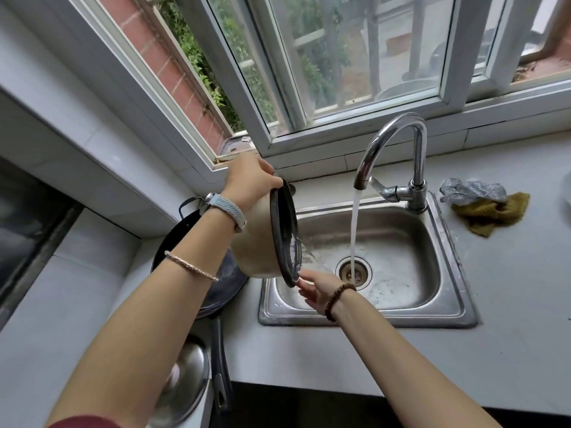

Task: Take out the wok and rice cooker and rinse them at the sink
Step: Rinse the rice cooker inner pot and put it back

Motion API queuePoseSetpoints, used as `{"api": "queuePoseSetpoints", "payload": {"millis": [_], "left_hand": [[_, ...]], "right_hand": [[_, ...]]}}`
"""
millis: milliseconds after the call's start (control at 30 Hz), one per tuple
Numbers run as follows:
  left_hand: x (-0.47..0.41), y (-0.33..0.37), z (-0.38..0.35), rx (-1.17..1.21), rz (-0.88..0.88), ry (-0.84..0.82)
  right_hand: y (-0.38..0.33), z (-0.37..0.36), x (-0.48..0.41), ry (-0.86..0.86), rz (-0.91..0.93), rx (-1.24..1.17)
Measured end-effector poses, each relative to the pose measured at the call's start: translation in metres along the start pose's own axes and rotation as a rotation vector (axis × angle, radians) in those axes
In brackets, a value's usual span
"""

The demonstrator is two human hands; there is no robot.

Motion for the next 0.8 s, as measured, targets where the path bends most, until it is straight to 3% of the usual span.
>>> {"api": "queuePoseSetpoints", "payload": {"millis": [800], "left_hand": [[0.005,0.028,0.014,-0.024,-0.073,0.043]], "right_hand": [[-0.008,-0.037,0.012,-0.069,-0.006,-0.083]]}}
Point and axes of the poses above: each hand's wrist, its own x-axis away from the middle knuckle, its own z-axis out of the back of the hand, y = z × x, the point moved 6 cm from there along -x, towards the middle knuckle, and after that the axes turned 2 degrees about -z, right-handed, at the moved point
